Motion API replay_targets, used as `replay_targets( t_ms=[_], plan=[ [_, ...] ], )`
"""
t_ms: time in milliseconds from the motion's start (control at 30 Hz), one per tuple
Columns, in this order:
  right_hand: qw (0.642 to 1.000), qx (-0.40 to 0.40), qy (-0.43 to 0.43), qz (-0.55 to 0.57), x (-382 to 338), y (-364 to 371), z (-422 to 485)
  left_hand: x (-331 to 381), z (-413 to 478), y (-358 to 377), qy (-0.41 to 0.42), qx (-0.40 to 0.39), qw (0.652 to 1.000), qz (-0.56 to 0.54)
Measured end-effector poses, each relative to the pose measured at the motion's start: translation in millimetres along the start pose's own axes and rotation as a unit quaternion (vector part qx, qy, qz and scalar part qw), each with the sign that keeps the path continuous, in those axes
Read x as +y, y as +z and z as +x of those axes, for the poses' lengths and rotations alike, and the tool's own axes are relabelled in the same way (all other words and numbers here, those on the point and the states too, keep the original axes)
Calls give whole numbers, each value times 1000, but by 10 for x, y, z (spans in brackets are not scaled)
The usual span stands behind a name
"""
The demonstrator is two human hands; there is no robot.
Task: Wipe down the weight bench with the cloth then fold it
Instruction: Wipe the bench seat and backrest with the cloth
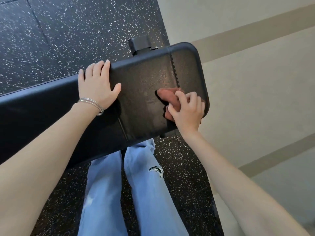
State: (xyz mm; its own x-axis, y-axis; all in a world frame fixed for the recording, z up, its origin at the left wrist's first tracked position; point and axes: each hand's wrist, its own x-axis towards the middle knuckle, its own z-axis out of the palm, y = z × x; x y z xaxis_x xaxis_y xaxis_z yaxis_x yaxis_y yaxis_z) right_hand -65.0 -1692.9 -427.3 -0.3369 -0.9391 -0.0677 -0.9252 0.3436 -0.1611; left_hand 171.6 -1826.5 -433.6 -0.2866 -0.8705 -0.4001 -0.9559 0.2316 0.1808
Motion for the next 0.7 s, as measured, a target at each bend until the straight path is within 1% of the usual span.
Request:
replay_targets(
  t_ms=[100,167,200,233,267,333,400,433,500,633,700],
  plan=[
    [997,-47,-63,-17,35,-99,49,-191,-18,-17,-7,9,1000,8],
    [994,-75,-73,-29,39,-169,263,-333,-23,-42,-16,1,1000,20],
    [995,-79,-52,-29,19,-188,369,-376,-36,-45,-14,-3,1000,24],
    [997,-75,-11,-18,-21,-189,455,-394,-61,-47,-10,-8,999,29],
    [997,-62,47,7,-91,-176,510,-387,-91,-43,-6,-14,999,33],
    [986,-31,161,42,-305,-120,518,-329,-147,-16,-7,-25,999,33],
    [976,-15,215,10,-525,-44,422,-277,-180,8,-9,-28,999,24],
    [976,-12,218,-1,-629,-20,355,-274,-184,18,-7,-26,999,24],
    [981,-17,192,9,-840,24,181,-310,-174,34,4,-20,999,30],
    [993,-54,105,6,-1349,137,-400,-407,-165,20,34,-18,999,39],
    [997,-61,50,5,-1474,131,-638,-432,-164,-6,46,-27,998,39]
  ],
)
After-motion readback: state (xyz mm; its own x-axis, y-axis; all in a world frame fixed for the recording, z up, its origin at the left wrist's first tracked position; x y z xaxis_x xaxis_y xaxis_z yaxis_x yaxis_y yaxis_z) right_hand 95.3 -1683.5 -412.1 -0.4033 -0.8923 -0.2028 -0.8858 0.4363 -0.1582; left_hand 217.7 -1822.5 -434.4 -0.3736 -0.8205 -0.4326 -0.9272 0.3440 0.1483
